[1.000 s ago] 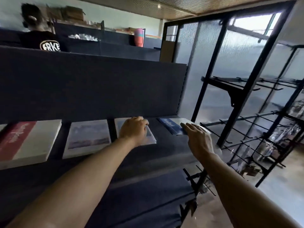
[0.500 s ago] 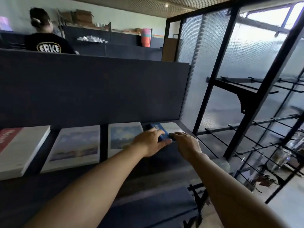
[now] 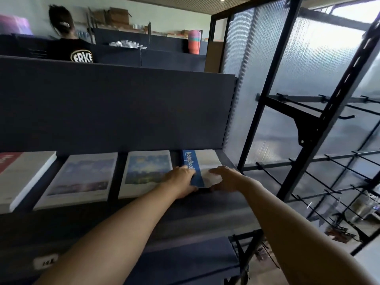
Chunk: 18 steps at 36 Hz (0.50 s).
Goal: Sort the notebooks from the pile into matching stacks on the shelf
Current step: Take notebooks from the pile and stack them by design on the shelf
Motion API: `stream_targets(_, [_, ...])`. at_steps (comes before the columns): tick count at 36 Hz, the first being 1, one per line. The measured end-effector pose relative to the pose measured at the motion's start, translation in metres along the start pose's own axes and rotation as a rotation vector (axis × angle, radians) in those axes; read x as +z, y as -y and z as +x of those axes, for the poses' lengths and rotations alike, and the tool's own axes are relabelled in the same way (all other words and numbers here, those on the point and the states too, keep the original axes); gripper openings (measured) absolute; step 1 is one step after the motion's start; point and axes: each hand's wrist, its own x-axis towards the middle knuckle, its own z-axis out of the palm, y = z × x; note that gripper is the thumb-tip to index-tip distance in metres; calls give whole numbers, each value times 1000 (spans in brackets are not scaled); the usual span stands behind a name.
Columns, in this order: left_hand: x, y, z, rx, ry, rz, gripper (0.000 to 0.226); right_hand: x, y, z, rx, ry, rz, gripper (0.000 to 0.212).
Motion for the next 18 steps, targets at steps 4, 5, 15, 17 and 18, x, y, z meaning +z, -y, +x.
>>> stream_targets(4, [1, -4, 2, -34, -3, -58, 57, 0, -12, 1, -46, -85, 44, 68])
stream_targets(5, [2, -6, 3, -43, -7, -63, 56, 1, -14, 2, -53, -98, 50, 67])
stream_targets(15, [-1, -24, 9, -113, 48, 8, 36, 1, -21, 5, -102, -79, 25, 66])
stream_targets(17, [-1, -26, 9, -127, 55, 11, 37, 1, -20, 6, -95, -62, 24, 70])
stream_targets(18, [-1, -27, 8, -135, 59, 11, 38, 2, -19, 7, -84, -58, 14, 71])
